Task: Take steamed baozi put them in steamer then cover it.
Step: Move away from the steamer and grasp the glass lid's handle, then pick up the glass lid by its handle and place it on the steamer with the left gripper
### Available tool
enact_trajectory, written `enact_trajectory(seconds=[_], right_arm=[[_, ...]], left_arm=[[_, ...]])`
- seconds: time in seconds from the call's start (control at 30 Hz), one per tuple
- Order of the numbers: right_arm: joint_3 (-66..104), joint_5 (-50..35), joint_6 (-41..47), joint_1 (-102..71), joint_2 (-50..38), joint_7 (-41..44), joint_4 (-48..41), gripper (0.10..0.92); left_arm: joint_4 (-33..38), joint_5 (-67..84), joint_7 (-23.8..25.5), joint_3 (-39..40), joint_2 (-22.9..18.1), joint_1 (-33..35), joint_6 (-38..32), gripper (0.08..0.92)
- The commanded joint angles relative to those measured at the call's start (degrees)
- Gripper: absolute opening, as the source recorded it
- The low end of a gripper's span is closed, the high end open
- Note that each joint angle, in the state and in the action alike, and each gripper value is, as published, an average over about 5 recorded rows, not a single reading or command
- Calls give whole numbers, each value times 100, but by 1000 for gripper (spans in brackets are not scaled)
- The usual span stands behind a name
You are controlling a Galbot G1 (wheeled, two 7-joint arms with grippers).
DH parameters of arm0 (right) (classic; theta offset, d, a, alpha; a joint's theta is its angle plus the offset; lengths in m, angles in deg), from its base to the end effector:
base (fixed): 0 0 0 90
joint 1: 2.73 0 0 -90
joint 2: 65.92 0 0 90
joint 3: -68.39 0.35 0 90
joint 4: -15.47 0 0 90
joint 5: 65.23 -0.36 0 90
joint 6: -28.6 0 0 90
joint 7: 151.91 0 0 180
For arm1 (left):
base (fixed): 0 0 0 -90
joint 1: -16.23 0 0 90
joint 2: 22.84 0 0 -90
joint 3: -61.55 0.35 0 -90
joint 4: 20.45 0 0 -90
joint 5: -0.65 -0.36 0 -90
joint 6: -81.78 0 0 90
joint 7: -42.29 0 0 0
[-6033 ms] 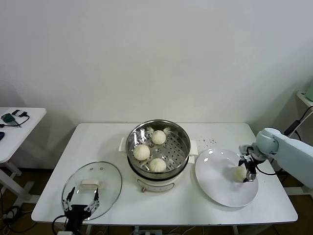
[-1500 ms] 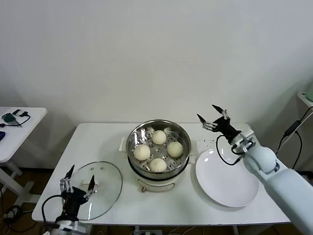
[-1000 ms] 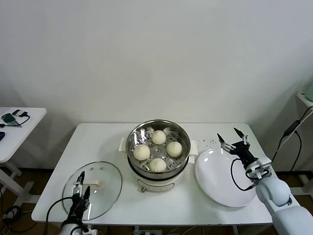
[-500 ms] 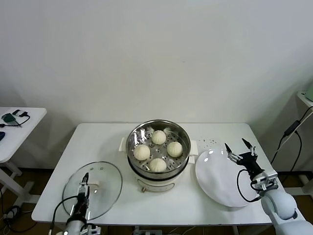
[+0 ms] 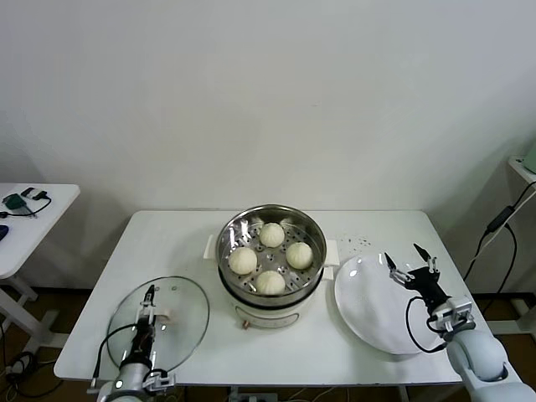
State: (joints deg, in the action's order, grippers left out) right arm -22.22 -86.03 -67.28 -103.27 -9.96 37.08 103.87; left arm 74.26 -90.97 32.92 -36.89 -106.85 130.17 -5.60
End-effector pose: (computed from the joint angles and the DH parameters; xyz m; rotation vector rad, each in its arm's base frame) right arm 0.2988 -0.1984 -0.3613 0.2792 -2.9822 0.3313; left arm 0.1973 0.0858 -0.4303 -0.0203 -1.8679 -2.2524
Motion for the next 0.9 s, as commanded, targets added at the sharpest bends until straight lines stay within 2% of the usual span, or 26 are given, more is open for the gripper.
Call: enact_trajectory(seconds=[0.03, 0.43, 0.67, 0.9], right_arm=[[14, 165, -13, -12, 61, 28, -64, 823], [65, 248, -64, 49, 107, 66, -166, 823], [66, 270, -82, 109, 100, 81, -222, 823], [61, 263, -94, 220, 78, 84, -325, 823]], left_arm=[[-342, 238, -215, 22, 14, -206, -48, 714], [-279, 625, -270, 56, 51, -167, -103, 368], [335, 1009, -305, 72, 190, 123, 82, 172], [1555, 1317, -263, 137, 447, 654, 881, 143]])
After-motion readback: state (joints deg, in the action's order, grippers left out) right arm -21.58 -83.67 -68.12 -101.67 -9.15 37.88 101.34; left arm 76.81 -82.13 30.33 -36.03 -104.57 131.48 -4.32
